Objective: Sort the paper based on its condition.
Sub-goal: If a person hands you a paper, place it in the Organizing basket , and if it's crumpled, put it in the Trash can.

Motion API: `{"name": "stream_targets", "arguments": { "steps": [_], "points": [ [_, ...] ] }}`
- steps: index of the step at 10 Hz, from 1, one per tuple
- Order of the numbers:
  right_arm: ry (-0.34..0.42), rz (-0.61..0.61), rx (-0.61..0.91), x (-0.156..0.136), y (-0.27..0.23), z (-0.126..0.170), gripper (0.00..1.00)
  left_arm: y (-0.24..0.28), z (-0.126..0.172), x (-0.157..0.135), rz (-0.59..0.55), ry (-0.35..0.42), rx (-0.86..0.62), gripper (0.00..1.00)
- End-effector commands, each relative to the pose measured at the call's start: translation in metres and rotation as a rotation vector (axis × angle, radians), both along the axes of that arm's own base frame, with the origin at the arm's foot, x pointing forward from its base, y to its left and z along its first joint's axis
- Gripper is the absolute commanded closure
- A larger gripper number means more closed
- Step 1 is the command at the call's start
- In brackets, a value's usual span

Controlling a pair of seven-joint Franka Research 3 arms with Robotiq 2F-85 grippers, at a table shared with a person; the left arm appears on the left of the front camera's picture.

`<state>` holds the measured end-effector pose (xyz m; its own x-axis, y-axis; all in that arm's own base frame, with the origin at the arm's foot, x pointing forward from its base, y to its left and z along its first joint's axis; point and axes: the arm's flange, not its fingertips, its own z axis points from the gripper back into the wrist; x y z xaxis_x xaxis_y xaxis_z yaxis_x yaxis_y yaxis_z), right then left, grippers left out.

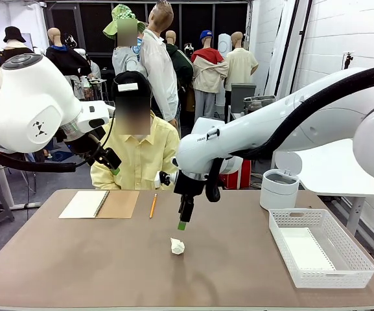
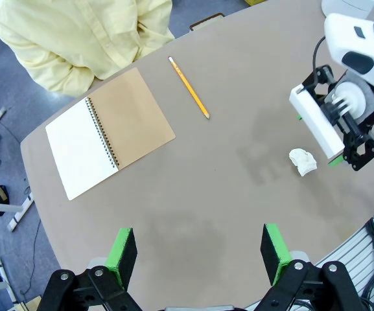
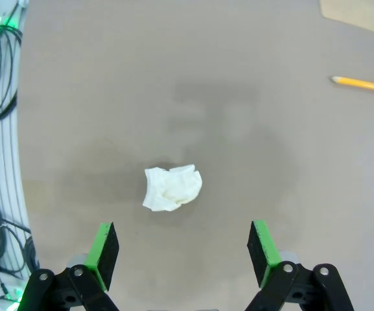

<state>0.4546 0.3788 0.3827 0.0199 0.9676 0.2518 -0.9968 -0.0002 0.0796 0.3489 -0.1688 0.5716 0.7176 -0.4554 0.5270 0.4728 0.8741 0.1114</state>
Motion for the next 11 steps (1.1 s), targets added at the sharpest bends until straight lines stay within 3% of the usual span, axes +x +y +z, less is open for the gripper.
{"name": "stream_targets", "arguments": {
  "steps": [1, 5, 11],
  "points": [
    [-0.001, 0.010, -0.019, 0.000, 0.007, -0.006, 0.00, 0.001, 0.000, 0.000, -0.004, -0.003, 0.005, 0.00],
    [0.028, 0.040, -0.045, -0.007, 0.015, -0.032, 0.00, 0.001, 0.000, 0.000, -0.004, -0.003, 0.005, 0.00],
    [-0.021, 0.059, -0.117, -0.019, 0.016, -0.058, 0.00, 0.001, 0.000, 0.000, -0.004, -0.003, 0.005, 0.00]
  ]
}}
